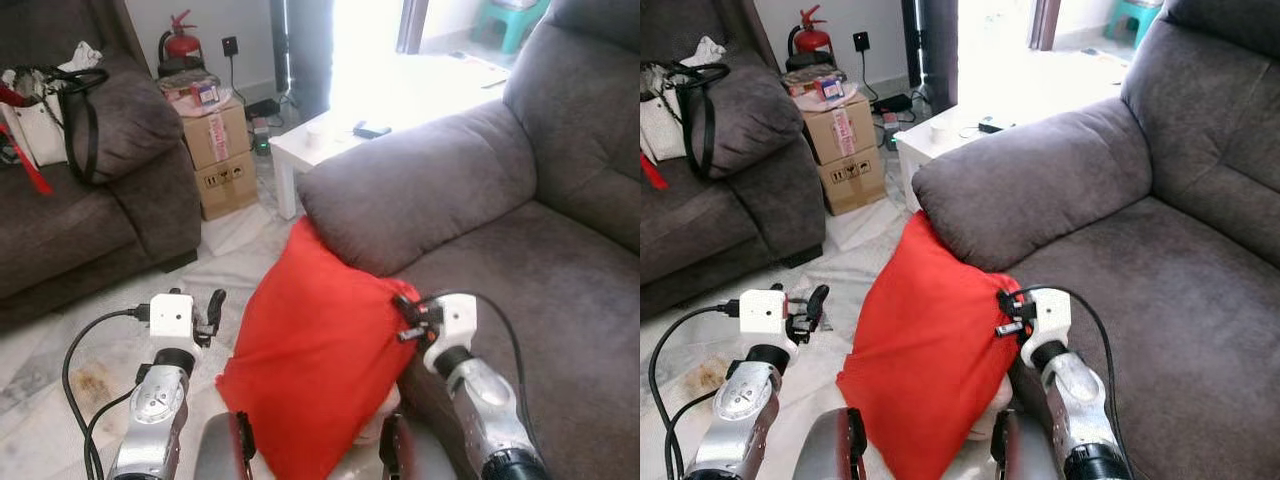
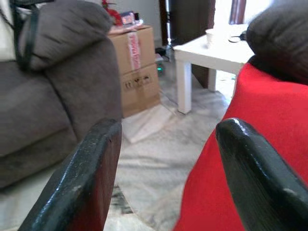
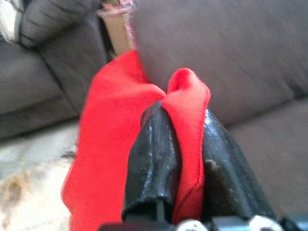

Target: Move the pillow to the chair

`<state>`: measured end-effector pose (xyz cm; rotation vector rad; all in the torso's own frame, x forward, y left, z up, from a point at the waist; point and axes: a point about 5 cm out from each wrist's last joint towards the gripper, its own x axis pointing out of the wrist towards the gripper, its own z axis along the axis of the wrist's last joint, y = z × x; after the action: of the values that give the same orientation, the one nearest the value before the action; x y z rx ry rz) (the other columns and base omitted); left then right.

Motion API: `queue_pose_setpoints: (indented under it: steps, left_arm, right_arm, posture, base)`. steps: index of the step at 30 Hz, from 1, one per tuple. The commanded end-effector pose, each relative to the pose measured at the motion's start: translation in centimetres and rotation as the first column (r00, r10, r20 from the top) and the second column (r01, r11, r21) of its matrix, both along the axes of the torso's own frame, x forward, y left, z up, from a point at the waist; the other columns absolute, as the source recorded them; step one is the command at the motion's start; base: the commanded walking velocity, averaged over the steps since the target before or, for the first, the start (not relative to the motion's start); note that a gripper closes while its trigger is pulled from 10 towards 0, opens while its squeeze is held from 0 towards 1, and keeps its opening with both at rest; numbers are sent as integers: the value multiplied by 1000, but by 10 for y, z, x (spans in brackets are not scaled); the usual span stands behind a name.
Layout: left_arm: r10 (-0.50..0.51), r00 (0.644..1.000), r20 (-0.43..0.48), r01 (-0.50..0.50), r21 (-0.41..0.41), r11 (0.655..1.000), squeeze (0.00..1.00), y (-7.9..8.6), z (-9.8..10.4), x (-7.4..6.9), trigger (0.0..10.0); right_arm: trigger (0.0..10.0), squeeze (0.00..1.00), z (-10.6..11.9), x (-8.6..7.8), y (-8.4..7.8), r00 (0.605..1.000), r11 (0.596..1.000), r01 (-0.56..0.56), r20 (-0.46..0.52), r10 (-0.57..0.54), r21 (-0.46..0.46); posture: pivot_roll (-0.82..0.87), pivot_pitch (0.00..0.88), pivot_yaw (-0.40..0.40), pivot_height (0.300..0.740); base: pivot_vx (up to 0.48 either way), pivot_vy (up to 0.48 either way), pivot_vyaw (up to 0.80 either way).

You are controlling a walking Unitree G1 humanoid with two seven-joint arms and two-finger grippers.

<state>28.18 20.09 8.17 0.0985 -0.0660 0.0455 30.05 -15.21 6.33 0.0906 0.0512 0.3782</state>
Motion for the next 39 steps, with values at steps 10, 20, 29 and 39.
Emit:
queue_pose_setpoints:
  steps: [10, 20, 29, 39]
  left_arm:
    - [-13, 996, 83, 14, -6, 1000, 0, -5, 28, -3, 10000]
    - [-50, 997, 63, 50, -2, 999, 0, -12, 30, 1, 10000]
    - [-61, 996, 69, 60, 12, 998, 0, -14, 34, -1, 10000]
    - [-78, 995, 69, 77, 18, 997, 0, -19, 35, 1, 10000]
  right_arm:
    - [10000, 0, 42, -10, 30, 990, 995, -5, 142, -10, 101]
    - [10000, 0, 43, -19, 34, 994, 996, -2, 105, -8, 94]
    - [10000, 0, 49, -22, 46, 994, 992, -39, 110, 25, 121]
    - [10000, 0, 49, -20, 49, 994, 993, -47, 105, 35, 109]
  posture:
    - [18, 0, 31, 560]
    - [4, 0, 48, 560]
    - [25, 0, 43, 560]
    - [24, 0, 47, 560]
  base:
    - [0, 0, 0]
    - [0, 0, 0]
    - [0, 0, 0]
    - [0, 0, 0]
